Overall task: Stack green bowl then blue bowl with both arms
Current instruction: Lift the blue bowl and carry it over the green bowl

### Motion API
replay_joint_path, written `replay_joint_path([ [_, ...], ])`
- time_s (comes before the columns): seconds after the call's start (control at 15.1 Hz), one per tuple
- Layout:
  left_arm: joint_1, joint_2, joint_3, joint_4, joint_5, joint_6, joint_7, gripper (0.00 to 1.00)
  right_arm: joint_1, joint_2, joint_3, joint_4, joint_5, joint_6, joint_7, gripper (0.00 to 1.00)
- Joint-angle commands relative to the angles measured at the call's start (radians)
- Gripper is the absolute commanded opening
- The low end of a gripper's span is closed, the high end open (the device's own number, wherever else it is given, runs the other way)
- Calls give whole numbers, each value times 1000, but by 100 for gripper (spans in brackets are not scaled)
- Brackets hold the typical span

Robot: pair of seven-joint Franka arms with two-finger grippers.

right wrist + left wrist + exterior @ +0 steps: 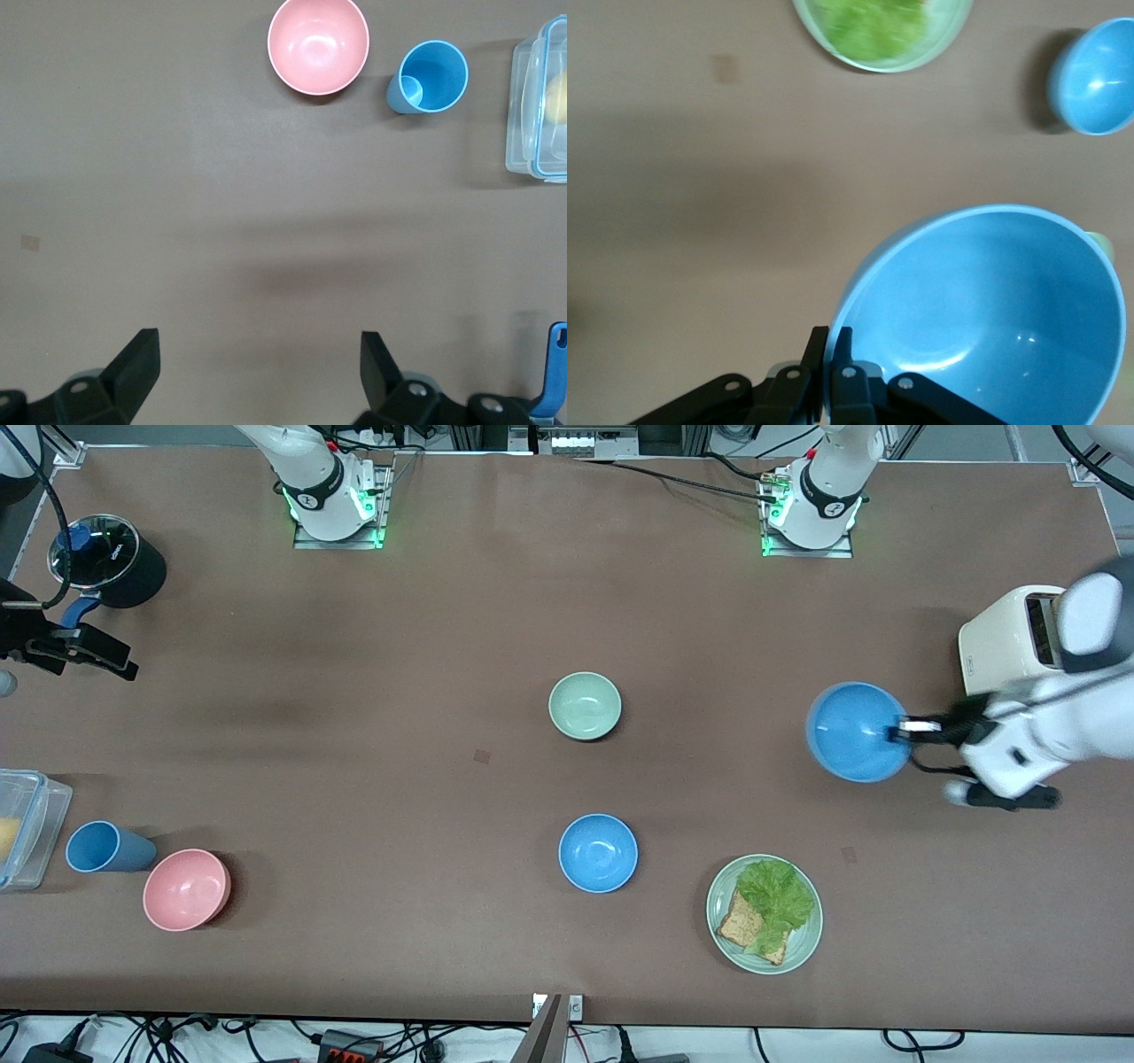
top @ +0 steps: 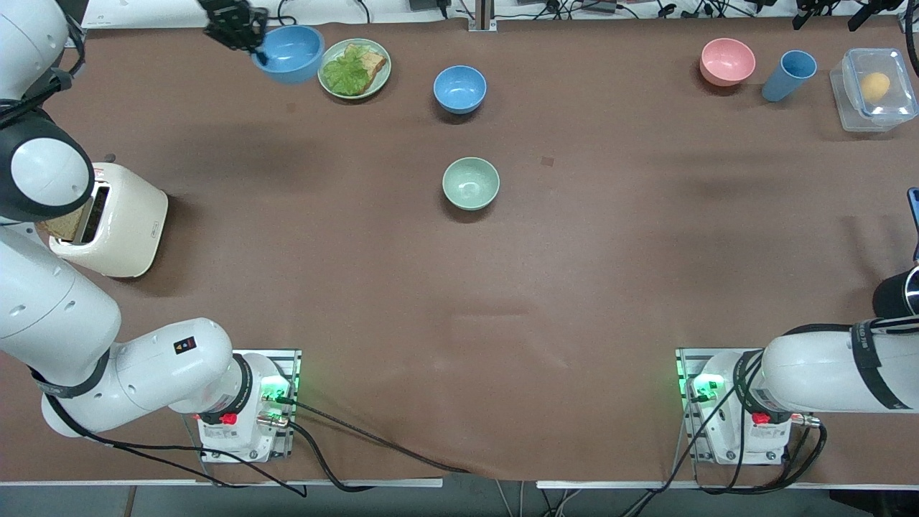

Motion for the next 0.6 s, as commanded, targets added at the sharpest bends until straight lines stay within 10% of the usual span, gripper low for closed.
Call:
replay_joint_path([
  [0.0,-51,41,-67,-27,-19,70,-161,0,0,-25,4,-25,-17,10,-7,100],
  [0.53,-380,144,-55,-167,101,375,-462,0,1,-22,4,-27,-17,15,-5,100],
])
